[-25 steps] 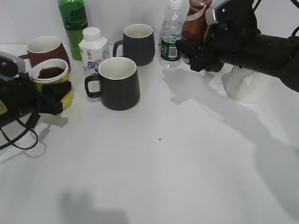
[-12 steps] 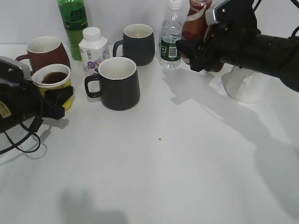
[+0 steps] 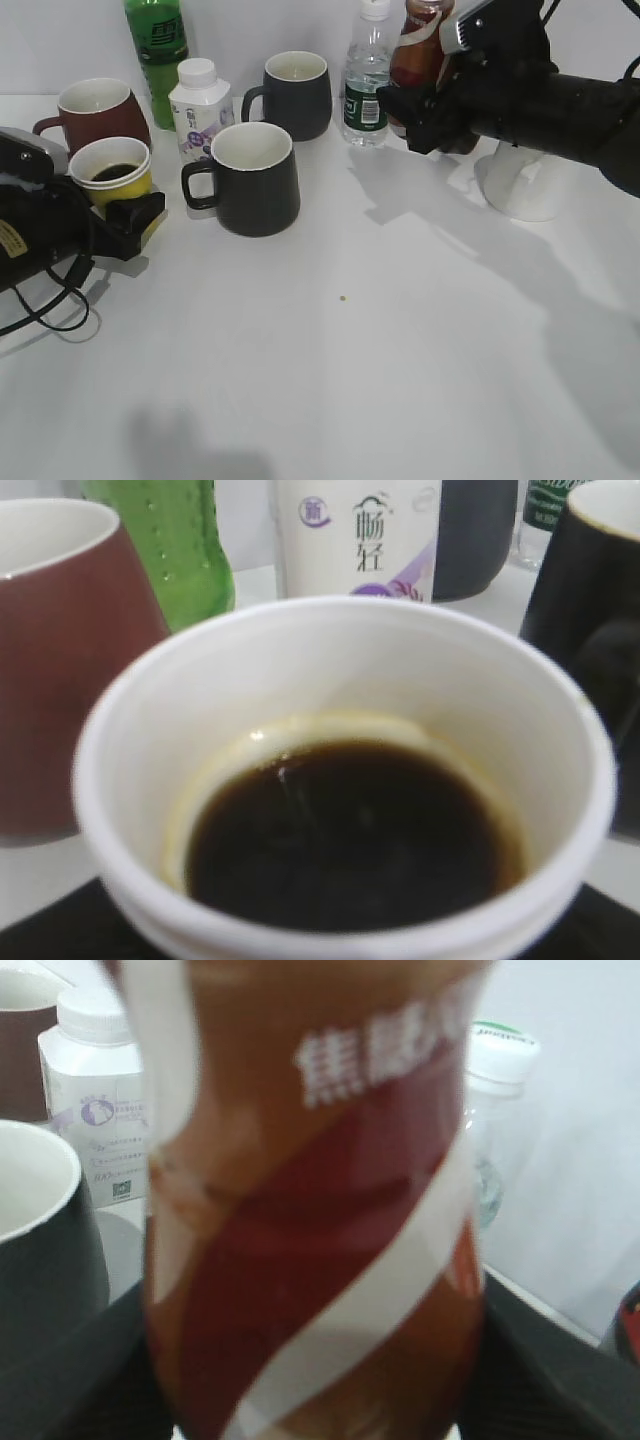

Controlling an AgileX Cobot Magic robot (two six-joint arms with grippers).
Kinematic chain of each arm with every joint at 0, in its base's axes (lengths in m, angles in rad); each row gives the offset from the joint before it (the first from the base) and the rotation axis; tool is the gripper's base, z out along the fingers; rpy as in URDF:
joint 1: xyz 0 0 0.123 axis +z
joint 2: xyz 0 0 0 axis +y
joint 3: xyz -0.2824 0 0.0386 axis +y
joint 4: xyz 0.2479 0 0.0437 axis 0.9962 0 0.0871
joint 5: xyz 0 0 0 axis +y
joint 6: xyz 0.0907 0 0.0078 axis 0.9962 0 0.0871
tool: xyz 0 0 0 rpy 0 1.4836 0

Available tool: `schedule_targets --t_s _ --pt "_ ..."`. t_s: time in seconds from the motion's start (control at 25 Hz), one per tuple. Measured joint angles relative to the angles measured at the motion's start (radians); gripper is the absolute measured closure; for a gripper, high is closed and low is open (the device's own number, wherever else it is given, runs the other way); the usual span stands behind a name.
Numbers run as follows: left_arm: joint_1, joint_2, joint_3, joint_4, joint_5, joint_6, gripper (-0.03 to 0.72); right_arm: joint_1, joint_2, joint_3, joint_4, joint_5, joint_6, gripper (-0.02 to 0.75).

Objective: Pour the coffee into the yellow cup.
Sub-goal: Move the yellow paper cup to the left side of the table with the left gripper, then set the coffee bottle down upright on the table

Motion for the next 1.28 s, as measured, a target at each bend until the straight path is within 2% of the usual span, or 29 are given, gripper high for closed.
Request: schedule_targets --t_s 0.52,1.08,1.28 --pt "0.000 0.000 0.002 0.000 0.002 0.000 0.095 0.000 0.046 -0.001 -0.015 -0.020 0.003 0.234" --pt "0.000 0.003 0.100 -0.036 -0.089 0.000 0.092 0.000 0.234 -0.002 -0.016 -0.181 0.008 0.234" --pt "0.000 0.006 0.105 -0.043 -0.091 0.000 0.092 0.000 0.275 -0.002 -0.059 -0.209 0.009 0.234"
